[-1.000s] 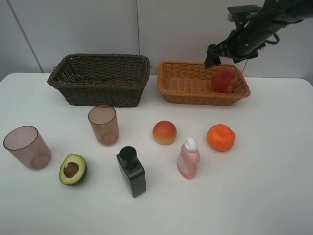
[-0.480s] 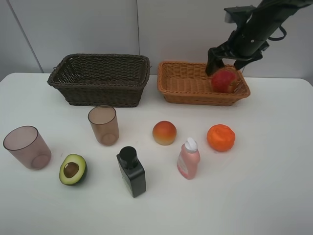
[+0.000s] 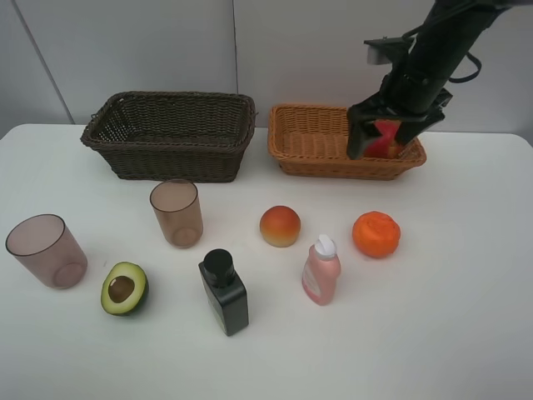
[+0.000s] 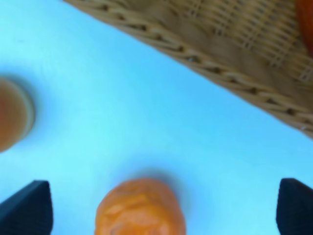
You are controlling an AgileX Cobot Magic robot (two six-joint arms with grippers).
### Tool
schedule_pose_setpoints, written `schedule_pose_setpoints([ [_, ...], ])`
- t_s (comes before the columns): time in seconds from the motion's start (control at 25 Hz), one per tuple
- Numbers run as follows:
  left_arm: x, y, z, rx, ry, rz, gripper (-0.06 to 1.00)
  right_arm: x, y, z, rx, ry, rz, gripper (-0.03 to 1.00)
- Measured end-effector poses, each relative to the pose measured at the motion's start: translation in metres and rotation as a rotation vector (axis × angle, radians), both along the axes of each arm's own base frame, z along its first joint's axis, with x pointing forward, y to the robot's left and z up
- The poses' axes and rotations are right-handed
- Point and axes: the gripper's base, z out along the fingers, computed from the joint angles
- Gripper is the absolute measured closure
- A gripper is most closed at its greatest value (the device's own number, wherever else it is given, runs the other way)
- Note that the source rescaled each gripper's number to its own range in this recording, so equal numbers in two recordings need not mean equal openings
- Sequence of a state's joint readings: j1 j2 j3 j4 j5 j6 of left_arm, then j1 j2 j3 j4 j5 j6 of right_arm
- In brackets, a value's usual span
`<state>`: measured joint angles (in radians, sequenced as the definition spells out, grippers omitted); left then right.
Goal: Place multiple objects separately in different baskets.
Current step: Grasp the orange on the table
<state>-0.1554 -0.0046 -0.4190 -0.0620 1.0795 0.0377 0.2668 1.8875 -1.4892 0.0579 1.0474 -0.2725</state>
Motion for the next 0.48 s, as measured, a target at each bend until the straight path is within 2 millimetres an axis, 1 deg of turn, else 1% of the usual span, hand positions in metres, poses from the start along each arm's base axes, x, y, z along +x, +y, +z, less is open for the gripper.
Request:
schedule_pose_setpoints([
  [0.24, 0.0, 0.0, 0.0, 0.0, 0.0, 0.0, -0.06, -0.014, -0.003, -0.031, -0.013, 0.053, -0.003, 0.04],
  [0.48, 0.0, 0.0, 0.0, 0.0, 0.0, 0.0, -0.06, -0.023, -0.005, -0.051, -0.013, 0.059, -0.01, 0.04],
])
